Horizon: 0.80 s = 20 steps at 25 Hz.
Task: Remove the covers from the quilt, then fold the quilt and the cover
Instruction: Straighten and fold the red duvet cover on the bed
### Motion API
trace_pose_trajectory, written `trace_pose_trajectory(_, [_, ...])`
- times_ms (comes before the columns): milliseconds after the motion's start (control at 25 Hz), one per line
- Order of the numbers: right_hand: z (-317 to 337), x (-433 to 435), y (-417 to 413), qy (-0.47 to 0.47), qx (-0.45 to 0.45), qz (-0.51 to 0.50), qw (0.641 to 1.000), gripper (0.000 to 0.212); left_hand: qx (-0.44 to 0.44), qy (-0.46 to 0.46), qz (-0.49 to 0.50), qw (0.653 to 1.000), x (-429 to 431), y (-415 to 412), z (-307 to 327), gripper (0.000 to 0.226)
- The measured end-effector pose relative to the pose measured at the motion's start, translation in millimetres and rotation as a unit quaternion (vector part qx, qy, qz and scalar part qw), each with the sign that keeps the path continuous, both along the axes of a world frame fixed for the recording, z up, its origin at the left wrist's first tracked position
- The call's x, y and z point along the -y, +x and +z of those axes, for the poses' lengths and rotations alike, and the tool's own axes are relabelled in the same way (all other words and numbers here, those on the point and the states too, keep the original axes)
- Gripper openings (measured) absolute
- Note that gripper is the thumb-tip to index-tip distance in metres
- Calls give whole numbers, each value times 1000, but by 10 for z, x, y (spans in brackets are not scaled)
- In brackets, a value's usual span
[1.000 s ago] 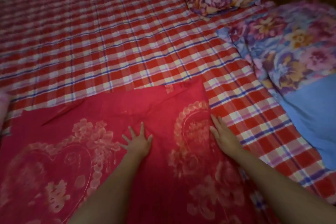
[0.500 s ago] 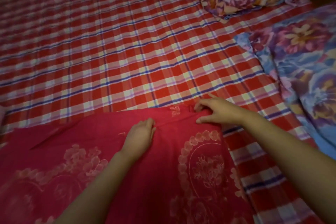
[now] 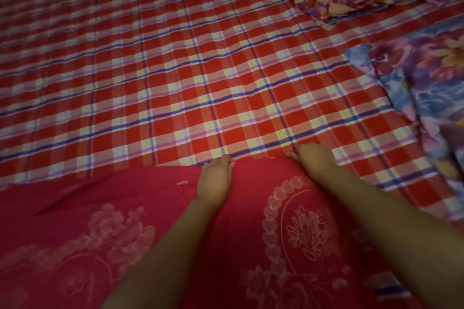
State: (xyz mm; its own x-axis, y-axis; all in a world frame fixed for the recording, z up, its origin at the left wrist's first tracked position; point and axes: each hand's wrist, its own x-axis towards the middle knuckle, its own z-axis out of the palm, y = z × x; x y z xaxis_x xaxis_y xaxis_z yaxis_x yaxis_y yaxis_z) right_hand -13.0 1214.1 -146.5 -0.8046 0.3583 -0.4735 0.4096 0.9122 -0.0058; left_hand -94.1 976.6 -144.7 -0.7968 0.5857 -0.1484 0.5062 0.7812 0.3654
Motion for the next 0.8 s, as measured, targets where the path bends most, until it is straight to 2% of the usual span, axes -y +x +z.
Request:
trace_pose_trajectory(80, [-17,156,11,68,-79,-26,994,40,-6,47,1,999,68,15,25,31])
trace_pose_trajectory(120, [4,264,11,56,-150,-36,986,41,-20,41,-24,999,128,14,48,38])
trace_pose_trajectory(200, [119,594,-42,-80,-254,-34,963,50,-36,-28,-76,996,323,-5,145,50])
trace_pose_trajectory(240, [179,772,-75,-150,-245,-6,958,59,-19,-68,-87,994,434,-35,199,53])
trace_pose_trajectory(280, [218,993,-132,-181,-205,44,961,68,5,-106,-80,991,610,-87,254,58])
trace_pose_trajectory(360, [223,1450,-249,-165,-118,120,972,75,26,-146,-46,988,1059,-188,371,68])
trace_pose_trajectory(400, [220,1637,-299,-149,-107,121,976,74,17,-157,-29,987,1304,-231,423,71])
trace_pose_trajectory(520, [313,2172,-451,-151,-197,103,963,57,-22,-192,55,980,2161,-330,542,73])
trace_pose_trajectory(600, [384,2647,-552,-195,-248,151,937,48,-7,-231,109,967,2852,-384,613,68])
trace_pose_trajectory(720, [484,3272,-675,-250,-209,214,921,49,16,-291,155,944,3600,-485,613,68])
trace_pose_trajectory(800, [504,3681,-808,-253,-176,208,928,56,6,-273,219,937,3995,-635,616,71])
